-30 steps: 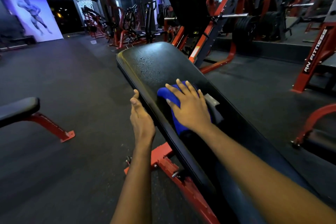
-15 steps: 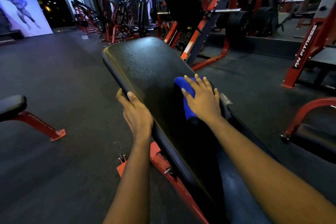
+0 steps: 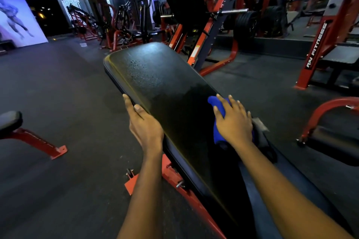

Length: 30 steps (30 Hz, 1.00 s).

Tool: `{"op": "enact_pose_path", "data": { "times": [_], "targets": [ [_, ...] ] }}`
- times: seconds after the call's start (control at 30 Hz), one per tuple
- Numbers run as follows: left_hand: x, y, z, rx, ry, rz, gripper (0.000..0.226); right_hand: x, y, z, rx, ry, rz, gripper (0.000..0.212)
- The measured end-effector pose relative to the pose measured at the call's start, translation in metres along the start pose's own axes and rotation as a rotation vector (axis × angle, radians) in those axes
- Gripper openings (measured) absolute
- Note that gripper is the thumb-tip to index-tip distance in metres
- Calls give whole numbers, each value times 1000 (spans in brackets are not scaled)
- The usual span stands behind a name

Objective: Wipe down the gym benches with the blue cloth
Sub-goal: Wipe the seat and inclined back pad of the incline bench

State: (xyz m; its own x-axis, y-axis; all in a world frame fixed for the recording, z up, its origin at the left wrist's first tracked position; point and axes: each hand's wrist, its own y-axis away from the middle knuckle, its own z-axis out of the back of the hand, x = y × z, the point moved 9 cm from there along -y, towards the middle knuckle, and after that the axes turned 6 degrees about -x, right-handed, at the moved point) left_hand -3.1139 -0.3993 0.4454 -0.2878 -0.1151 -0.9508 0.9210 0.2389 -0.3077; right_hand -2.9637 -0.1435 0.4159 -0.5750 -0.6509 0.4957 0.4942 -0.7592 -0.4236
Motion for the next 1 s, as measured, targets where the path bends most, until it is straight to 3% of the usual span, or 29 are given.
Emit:
{"op": "enact_pose_path", "data": {
  "times": [0.17, 0.3, 0.47, 0.63, 0.87, 1.0],
  "targets": [
    [-2, -2, 1, 20, -27, 3, 44, 68, -40, -14, 59, -21, 154, 52],
    [-6, -21, -2, 29, -82, 27, 35, 99, 9, -11, 37, -6, 509, 59],
    [-20, -68, -21, 58, -155, 70, 52, 101, -61, -26, 60, -43, 408, 54],
    [-20, -70, -25, 31, -132, 14, 53, 110, -124, -35, 97, -134, 286, 52],
    [-16, -72, -27, 15, -105, 9, 52, 135, -10, -18, 23, -64, 684, 56],
    [-15, -73, -28, 25, -112, 4, 52, 147, -67, -31, 47, -69, 570, 54]
  ]
}}
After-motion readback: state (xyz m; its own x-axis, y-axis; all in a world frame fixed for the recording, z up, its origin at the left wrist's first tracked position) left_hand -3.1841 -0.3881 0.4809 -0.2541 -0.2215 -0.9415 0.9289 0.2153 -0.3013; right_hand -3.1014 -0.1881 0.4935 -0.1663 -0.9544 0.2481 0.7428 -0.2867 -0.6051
